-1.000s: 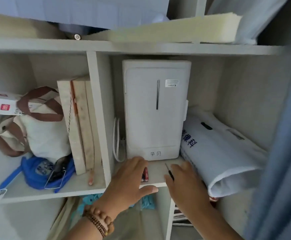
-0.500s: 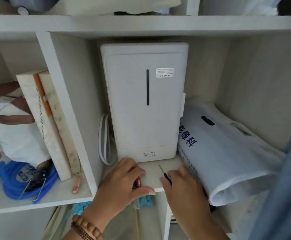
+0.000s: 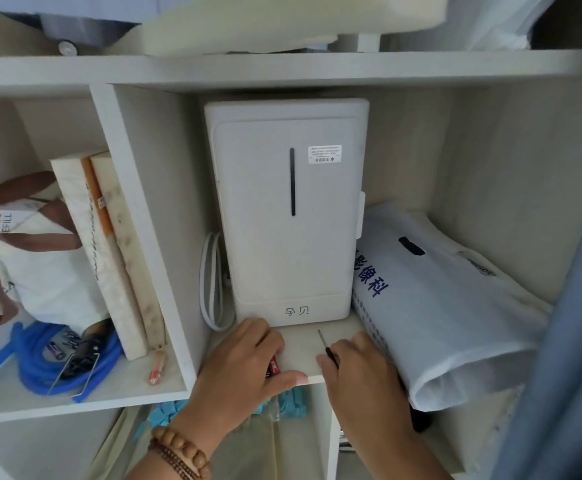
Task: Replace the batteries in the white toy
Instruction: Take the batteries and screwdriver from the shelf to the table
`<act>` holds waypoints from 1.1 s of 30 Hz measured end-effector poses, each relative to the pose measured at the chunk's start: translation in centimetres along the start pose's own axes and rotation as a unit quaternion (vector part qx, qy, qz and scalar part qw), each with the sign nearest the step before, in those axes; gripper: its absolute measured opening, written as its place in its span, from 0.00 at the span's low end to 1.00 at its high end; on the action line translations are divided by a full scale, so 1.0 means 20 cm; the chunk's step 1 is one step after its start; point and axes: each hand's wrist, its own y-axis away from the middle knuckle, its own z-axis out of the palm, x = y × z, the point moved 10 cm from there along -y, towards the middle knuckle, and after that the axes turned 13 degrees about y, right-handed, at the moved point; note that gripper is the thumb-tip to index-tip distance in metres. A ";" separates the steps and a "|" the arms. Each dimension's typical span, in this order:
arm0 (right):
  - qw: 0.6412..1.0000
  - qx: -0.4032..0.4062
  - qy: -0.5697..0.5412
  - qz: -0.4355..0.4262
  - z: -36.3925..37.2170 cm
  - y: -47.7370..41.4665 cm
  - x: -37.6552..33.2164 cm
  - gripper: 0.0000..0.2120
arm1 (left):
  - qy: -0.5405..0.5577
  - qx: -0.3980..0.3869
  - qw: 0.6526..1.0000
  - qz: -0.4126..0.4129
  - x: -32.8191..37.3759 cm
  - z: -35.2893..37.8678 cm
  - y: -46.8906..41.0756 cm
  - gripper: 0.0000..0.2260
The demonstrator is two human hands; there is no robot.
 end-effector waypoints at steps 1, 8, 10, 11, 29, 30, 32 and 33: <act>1.000 0.002 0.002 -0.001 -0.01 0.00 0.00 0.15 | 0.002 0.001 1.000 0.001 0.00 0.00 0.00 0.25; 1.000 -0.013 -0.011 -0.017 -0.01 0.00 -0.02 0.08 | 0.036 0.011 0.999 0.008 0.00 -0.03 0.02 0.24; 1.000 -0.019 -0.012 -0.005 -0.01 -0.01 -0.02 0.09 | 0.044 0.020 0.999 0.001 0.00 -0.05 0.03 0.24; 1.000 -0.020 -0.011 -0.003 -0.01 0.00 -0.02 0.09 | 0.047 0.024 0.999 -0.002 0.00 -0.05 0.04 0.23; 0.970 -0.027 -0.206 -0.126 -0.10 0.17 -0.31 0.05 | 0.045 0.131 0.990 -0.025 0.13 -0.49 0.38 0.17; 0.967 -0.033 -0.212 -0.141 -0.08 0.20 -0.37 0.05 | 0.036 0.131 0.990 -0.036 0.12 -0.52 0.43 0.17; 0.958 -0.032 -0.226 -0.172 -0.08 0.26 -0.48 0.06 | 0.017 0.134 0.989 -0.060 0.09 -0.58 0.54 0.17; 0.953 -0.030 -0.237 -0.185 -0.08 0.28 -0.54 0.06 | 0.013 0.138 0.987 -0.076 0.07 -0.62 0.60 0.17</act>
